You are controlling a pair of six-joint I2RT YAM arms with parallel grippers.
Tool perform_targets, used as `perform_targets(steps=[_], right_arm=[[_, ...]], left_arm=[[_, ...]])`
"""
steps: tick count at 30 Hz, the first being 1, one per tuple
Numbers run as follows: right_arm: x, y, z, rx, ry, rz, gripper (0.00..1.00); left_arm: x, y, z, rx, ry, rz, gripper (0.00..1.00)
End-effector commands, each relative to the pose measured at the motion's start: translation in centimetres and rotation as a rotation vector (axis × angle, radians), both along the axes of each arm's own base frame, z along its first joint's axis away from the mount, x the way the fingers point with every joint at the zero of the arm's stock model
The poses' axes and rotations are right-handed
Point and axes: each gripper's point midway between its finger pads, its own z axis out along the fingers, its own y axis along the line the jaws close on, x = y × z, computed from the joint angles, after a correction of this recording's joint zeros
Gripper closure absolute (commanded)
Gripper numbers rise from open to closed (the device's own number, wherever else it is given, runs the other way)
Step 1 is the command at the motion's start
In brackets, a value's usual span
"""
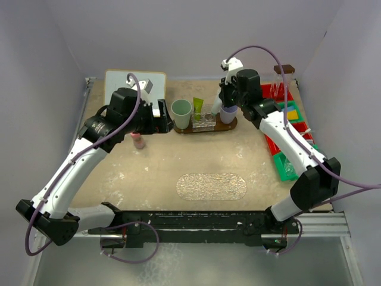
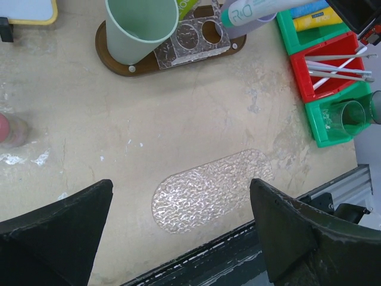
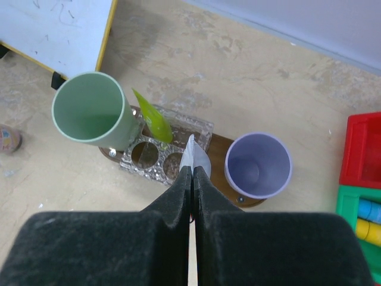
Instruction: Prepare toiletry sets of a toothbrush and toothpaste on the tray
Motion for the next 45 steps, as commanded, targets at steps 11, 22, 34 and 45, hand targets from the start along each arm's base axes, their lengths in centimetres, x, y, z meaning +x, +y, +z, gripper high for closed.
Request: perform_targets(steps=[11, 22, 34, 45], right_arm=[[3.1, 2.7, 5.9, 0.023, -0.197, 0.042, 1.0], [3.6, 3.8, 4.8, 0.022, -0.183, 0.057, 1.0], [4.2, 4.6, 3.0, -0.005, -0.155, 0.043, 1.0], [5.0, 4.5, 1.3, -0.028, -0.146, 0.016, 1.0]], left_arm=[[1.4, 0.5, 3.0, 0.008, -0.084, 0.038, 0.07], [1.3, 0.9, 3.0, 0.024, -0.09, 0.036, 0.07], [1.2, 1.5, 3.0, 0.05, -0.094, 0.038, 0.07], [1.4, 1.9, 3.1, 0.074, -0.098, 0.035, 0.07]])
